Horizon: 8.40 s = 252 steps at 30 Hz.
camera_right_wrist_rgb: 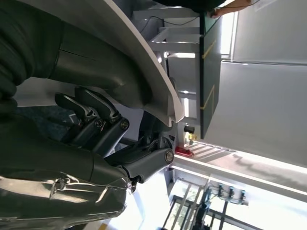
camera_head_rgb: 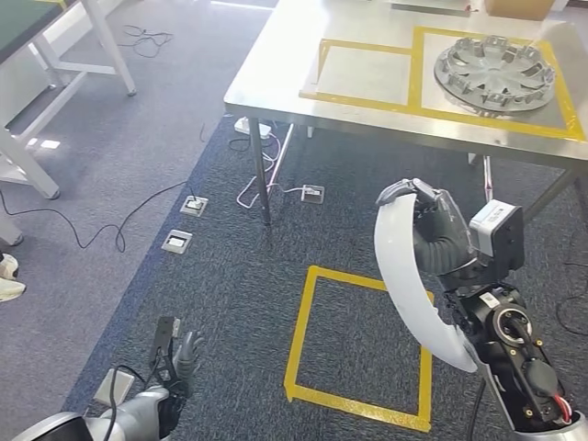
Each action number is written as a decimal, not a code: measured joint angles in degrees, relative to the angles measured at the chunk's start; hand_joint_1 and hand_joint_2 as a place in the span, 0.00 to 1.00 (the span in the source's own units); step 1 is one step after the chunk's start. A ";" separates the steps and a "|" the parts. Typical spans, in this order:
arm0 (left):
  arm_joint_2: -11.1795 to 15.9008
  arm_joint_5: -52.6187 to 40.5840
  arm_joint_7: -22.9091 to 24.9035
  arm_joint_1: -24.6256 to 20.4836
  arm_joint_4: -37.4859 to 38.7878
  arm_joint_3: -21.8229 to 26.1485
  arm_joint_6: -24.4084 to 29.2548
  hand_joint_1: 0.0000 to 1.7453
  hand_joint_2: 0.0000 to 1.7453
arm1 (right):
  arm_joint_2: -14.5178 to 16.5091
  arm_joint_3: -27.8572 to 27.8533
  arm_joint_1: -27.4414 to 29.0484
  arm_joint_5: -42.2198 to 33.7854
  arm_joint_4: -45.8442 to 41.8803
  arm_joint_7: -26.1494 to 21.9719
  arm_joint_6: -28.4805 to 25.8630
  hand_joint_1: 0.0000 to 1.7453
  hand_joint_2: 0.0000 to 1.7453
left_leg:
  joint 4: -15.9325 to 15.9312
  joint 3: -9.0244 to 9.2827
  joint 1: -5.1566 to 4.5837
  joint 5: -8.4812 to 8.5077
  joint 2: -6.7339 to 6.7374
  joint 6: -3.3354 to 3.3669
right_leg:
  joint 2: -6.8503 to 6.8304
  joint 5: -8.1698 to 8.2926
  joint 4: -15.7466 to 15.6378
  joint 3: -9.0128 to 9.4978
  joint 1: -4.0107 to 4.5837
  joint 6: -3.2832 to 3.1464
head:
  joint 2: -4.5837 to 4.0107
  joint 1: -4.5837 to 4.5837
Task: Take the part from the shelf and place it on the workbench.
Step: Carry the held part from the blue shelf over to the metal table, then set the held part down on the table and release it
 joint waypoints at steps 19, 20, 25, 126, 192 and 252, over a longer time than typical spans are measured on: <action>-0.22 -0.40 0.06 -0.51 0.00 -0.83 -0.19 0.00 0.00 | -0.80 -2.84 -0.56 -0.81 -2.05 1.10 -3.44 1.00 1.00 | 0.24 -4.88 0.57 3.20 1.16 -2.27 | 0.32 2.75 -12.42 8.14 0.29 -1.04 | 0.00 -0.76; -0.21 -0.45 0.08 -0.53 0.00 -0.90 -0.19 0.00 0.00 | -0.91 -3.09 -0.60 -0.78 -2.21 1.15 -3.61 1.00 1.00 | 0.13 -4.79 0.44 2.92 1.13 -1.84 | 0.33 2.67 -12.22 8.15 0.37 -0.71 | 0.00 -0.73; -0.28 -0.63 0.14 -0.78 0.00 -1.20 -0.19 0.00 0.00 | -1.89 -4.38 -0.69 -0.52 -3.18 1.27 -4.12 1.00 1.00 | -0.16 -3.07 0.67 2.77 0.92 -0.40 | 0.30 -1.95 -3.32 4.31 0.08 0.66 | 0.00 -0.24; -0.71 -0.58 0.89 -0.95 0.03 -1.33 -0.62 0.00 0.00 | -5.05 -8.08 0.33 0.07 -6.40 1.89 -5.43 1.00 1.00 | -0.87 2.49 -0.27 -1.45 0.07 -0.30 | 0.56 5.42 -9.86 1.52 -0.19 0.20 | 0.00 0.34; -1.73 -2.55 1.86 -2.50 0.07 -2.83 -0.51 0.00 0.00 | 0.60 2.10 -8.63 20.59 4.06 6.56 -7.48 1.00 1.00 | -1.68 1.79 -0.43 -1.64 -0.10 -1.23 | 0.58 6.89 -12.09 2.75 0.59 -1.47 | 0.00 -0.28; -7.30 -5.22 4.15 -3.71 0.33 -9.35 2.91 0.00 0.00 | 21.40 -2.46 -26.15 52.28 53.33 21.00 -47.42 1.00 1.00 | -1.41 1.64 -0.60 -1.28 -0.47 -1.20 | 0.18 7.20 -12.14 2.82 0.45 -1.24 | 0.00 -0.28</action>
